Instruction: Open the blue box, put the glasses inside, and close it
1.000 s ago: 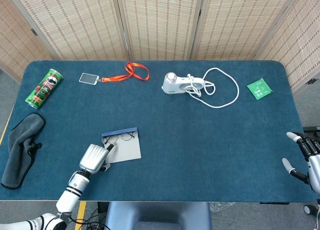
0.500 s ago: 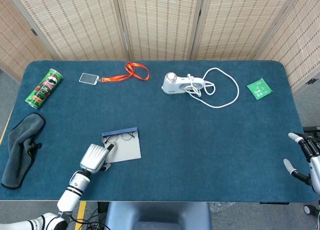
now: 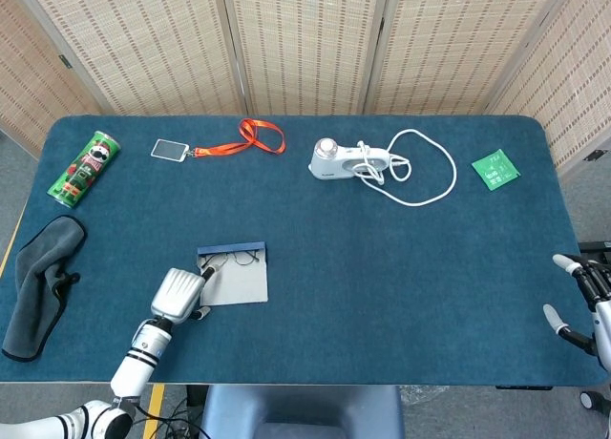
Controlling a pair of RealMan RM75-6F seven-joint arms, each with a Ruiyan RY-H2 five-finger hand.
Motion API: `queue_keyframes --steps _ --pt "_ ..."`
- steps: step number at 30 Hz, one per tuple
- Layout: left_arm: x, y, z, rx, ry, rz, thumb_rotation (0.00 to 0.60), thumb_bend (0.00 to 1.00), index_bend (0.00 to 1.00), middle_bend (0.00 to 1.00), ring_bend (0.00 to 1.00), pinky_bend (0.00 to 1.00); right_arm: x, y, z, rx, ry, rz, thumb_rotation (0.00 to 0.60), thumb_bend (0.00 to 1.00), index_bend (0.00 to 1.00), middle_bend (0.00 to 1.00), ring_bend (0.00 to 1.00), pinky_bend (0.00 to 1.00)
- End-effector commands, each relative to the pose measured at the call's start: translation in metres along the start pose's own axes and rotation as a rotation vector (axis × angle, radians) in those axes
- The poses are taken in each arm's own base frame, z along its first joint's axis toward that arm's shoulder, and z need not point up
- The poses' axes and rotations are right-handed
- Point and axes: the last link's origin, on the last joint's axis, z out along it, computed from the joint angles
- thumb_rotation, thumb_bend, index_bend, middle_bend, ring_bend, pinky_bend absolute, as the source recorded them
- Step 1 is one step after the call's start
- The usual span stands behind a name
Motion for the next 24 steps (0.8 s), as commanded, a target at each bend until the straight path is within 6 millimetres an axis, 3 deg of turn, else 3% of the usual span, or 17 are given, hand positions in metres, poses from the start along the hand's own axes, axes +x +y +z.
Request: queue_keyframes --steps 1,14,24 --pt "0.0 -0.002 0.005 0.01 0.008 -0.008 0.6 0.23 0.29 0.88 0.79 0.9 0.0 0.0 0.0 0.001 0.002 -0.001 0.6 0.28 0.19 0.22 0.28 0.22" --pt "0.003 -0.006 0.023 0.033 0.054 -0.033 0.6 0.22 0.35 0.89 0.8 0.9 0.002 0.003 -0.003 -0.009 0.007 0.0 0.6 0.28 0.19 0.22 0.28 0.22" --pt "0.019 -0.01 0.044 0.057 0.148 -0.104 0.6 0.23 0.41 0.9 0.8 0.9 0.002 0.004 -0.003 -0.01 0.013 0.002 0.6 0.28 0.19 0.23 0.29 0.22"
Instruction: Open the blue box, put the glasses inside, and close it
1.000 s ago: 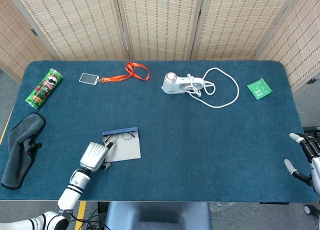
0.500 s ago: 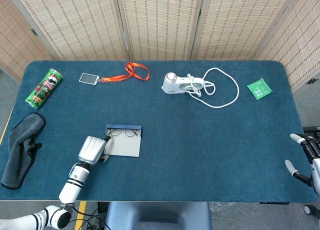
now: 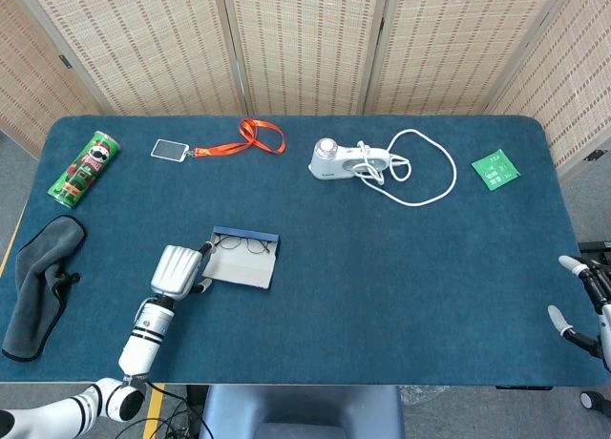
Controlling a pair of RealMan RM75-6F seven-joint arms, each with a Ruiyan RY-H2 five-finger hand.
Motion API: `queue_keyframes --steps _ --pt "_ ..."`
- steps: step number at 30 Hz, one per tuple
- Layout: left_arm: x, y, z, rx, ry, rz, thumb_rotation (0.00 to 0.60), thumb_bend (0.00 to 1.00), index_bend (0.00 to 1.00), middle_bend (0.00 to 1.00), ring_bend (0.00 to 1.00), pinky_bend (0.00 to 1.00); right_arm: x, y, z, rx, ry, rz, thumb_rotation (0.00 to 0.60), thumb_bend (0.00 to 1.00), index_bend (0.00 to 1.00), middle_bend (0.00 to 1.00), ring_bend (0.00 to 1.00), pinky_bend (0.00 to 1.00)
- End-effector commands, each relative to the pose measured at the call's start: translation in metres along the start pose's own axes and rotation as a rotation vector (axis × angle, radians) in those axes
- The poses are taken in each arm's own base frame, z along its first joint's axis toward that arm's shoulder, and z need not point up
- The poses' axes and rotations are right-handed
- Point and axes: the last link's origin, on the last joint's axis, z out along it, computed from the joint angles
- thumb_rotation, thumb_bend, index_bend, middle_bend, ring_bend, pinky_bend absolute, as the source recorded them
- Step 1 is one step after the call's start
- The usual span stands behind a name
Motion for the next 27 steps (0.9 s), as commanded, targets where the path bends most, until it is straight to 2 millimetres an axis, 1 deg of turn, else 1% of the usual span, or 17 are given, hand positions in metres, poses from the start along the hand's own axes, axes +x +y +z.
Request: queue_keyframes --steps 1,6,10,14,20,27 --pt "0.005 0.001 0.01 0.006 0.027 -0.027 0.6 0.23 0.41 0.9 0.8 0.9 0.0 0.0 0.0 -0.001 -0.001 -0.001 0.6 0.28 0.19 0.23 0.29 0.22" --pt "0.009 0.005 0.027 0.011 0.057 -0.048 0.6 0.23 0.43 0.9 0.8 0.9 0.0 0.0 0.002 0.001 0.0 -0.001 0.6 0.28 0.19 0.23 0.29 0.22" --pt "0.006 0.011 0.037 0.007 0.052 -0.045 0.6 0.25 0.44 0.9 0.8 0.9 0.0 0.002 0.002 -0.004 -0.002 -0.004 0.6 0.28 0.19 0.23 0.29 0.22" --pt "0.0 0.018 0.045 -0.004 0.022 -0.022 0.6 0.28 0.45 0.9 0.8 0.9 -0.001 0.003 0.003 -0.009 -0.005 -0.004 0.6 0.28 0.19 0.23 0.29 0.22" --pt "-0.005 0.034 0.044 -0.044 0.01 -0.006 0.6 0.36 0.51 0.91 0.81 0.9 -0.003 0.006 0.004 -0.016 -0.012 -0.004 0.6 0.28 0.19 0.23 0.29 0.22" --pt "-0.008 0.049 0.042 -0.084 0.001 0.009 0.6 0.39 0.58 0.91 0.81 0.9 -0.003 0.007 0.005 -0.017 -0.013 -0.001 0.6 0.28 0.19 0.23 0.29 0.22"
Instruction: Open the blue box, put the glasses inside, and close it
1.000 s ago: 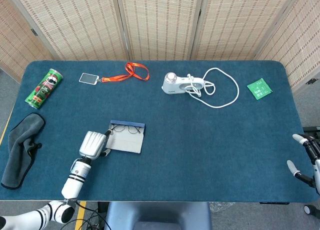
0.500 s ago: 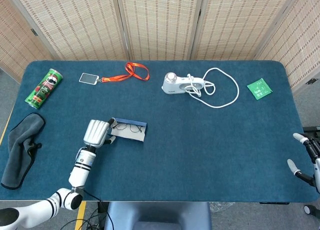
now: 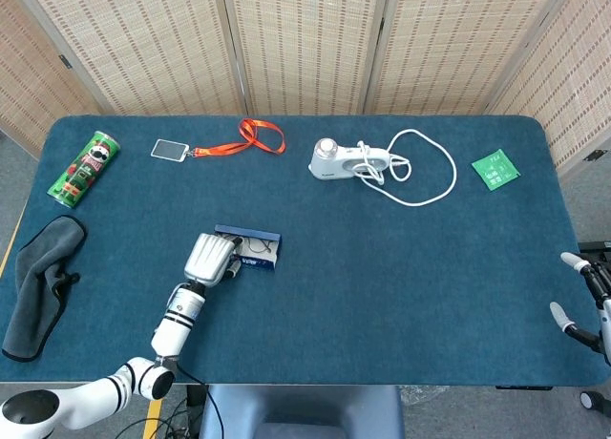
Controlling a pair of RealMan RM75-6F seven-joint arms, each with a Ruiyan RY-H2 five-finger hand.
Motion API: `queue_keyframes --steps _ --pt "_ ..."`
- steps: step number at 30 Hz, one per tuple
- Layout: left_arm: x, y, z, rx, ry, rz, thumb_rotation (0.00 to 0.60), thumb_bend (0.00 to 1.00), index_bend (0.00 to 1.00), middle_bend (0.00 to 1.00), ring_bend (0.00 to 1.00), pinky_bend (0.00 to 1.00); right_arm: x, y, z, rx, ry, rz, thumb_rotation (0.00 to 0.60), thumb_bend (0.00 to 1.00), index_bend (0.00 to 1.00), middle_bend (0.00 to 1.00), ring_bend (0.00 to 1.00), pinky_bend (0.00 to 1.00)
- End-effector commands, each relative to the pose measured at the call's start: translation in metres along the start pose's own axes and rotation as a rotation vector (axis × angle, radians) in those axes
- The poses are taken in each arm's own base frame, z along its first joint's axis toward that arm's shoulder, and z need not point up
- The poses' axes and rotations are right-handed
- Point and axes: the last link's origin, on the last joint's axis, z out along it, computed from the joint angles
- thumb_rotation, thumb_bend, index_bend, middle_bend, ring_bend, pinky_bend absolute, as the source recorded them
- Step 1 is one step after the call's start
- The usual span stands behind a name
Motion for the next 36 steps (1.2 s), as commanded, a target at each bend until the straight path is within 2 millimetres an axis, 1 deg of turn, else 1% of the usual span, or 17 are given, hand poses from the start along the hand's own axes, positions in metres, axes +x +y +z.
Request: queue_keyframes --steps 1,7,10,13,21,23,26,29,31,36 --pt "0.0 0.003 -0.001 -0.01 -0.001 0.004 0.6 0.4 0.59 0.92 0.81 0.9 0.0 0.001 0.0 -0.002 0.0 0.0 0.6 0.28 0.19 0.23 0.29 0.22" --pt "0.003 0.001 -0.006 -0.011 0.005 -0.002 0.6 0.45 0.67 0.93 0.83 0.9 0.0 0.001 -0.002 -0.003 0.001 0.002 0.6 0.28 0.19 0.23 0.29 0.22" --pt "0.007 -0.004 -0.014 -0.01 0.006 -0.01 0.6 0.46 0.7 0.94 0.83 0.9 0.001 0.0 -0.002 0.0 0.004 0.002 0.6 0.28 0.19 0.23 0.29 0.22" --pt "0.012 -0.012 -0.028 -0.009 0.004 -0.021 0.6 0.46 0.71 0.94 0.83 0.9 0.001 -0.001 -0.002 0.003 0.004 0.0 0.6 0.28 0.19 0.23 0.29 0.22" --pt "0.03 -0.041 -0.081 0.002 -0.067 -0.057 0.6 0.46 0.71 0.94 0.83 0.9 0.001 -0.008 -0.003 0.023 0.007 -0.001 0.6 0.28 0.19 0.23 0.29 0.22" --pt "0.036 -0.046 -0.094 0.006 -0.087 -0.061 0.6 0.46 0.71 0.94 0.83 0.9 0.001 -0.011 -0.003 0.028 0.007 -0.002 0.6 0.28 0.19 0.23 0.29 0.22" --pt "0.044 -0.05 -0.107 0.007 -0.112 -0.053 0.6 0.46 0.7 0.94 0.83 0.9 0.002 -0.013 -0.003 0.032 0.008 -0.002 0.6 0.28 0.19 0.23 0.29 0.22" --pt "0.051 -0.05 -0.112 -0.001 -0.127 -0.048 0.6 0.46 0.7 0.94 0.83 0.9 0.002 -0.014 -0.002 0.036 0.009 -0.002 0.6 0.28 0.19 0.23 0.29 0.22" --pt "0.053 -0.047 -0.111 -0.009 -0.132 -0.044 0.6 0.46 0.69 0.94 0.83 0.9 0.001 -0.015 -0.002 0.039 0.008 -0.001 0.6 0.28 0.19 0.23 0.29 0.22" --pt "0.056 -0.042 -0.094 -0.017 -0.138 -0.012 0.6 0.46 0.69 0.93 0.82 0.9 0.0 -0.016 0.0 0.045 0.003 0.001 0.6 0.28 0.19 0.23 0.29 0.22"
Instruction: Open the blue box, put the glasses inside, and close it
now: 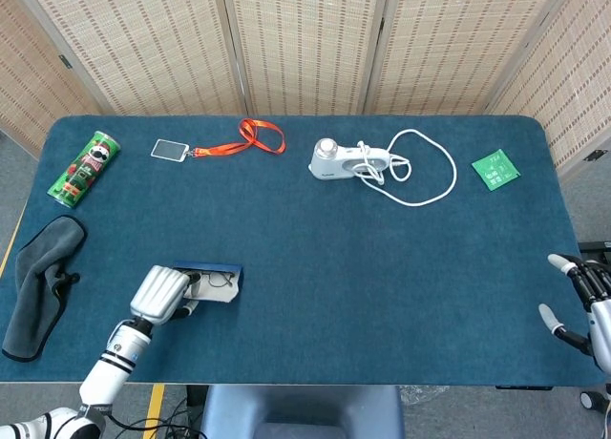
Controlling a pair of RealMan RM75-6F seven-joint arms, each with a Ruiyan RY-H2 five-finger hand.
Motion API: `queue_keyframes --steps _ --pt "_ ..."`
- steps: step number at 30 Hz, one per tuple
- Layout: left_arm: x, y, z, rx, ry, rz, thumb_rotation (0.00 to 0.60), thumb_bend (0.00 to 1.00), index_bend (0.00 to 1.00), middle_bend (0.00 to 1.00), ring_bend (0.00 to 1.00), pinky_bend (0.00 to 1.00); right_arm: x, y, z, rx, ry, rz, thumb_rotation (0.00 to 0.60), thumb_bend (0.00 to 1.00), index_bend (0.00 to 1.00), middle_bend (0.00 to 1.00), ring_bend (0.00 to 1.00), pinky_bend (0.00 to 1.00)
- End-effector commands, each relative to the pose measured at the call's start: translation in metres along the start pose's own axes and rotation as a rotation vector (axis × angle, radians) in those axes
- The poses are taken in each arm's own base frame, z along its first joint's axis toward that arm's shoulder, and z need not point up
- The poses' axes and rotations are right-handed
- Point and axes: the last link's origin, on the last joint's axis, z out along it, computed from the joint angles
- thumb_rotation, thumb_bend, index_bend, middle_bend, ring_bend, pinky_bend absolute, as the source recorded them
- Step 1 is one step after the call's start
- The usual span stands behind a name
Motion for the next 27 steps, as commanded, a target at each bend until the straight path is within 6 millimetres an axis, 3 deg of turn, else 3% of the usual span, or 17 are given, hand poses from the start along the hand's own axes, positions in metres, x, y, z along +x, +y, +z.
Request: queue_keyframes --steps 1,23,27 --pt "0.003 0.002 0.012 0.001 0.002 0.031 0.6 0.46 0.69 0.93 0.82 0.9 0.0 0.0 0.0 0.0 -0.001 0.0 0.6 0.28 0.19 0.23 0.29 0.22" --pt "0.012 -0.019 0.078 0.158 -0.074 0.176 0.6 0.46 0.58 0.91 0.81 0.89 -0.001 0.004 -0.002 -0.011 0.001 0.004 0.6 0.28 0.19 0.23 0.29 0.22" --pt "0.011 -0.025 0.086 0.188 -0.101 0.19 0.6 0.46 0.52 0.91 0.8 0.89 0.0 0.004 -0.003 -0.015 0.004 0.003 0.6 0.28 0.19 0.23 0.29 0.22"
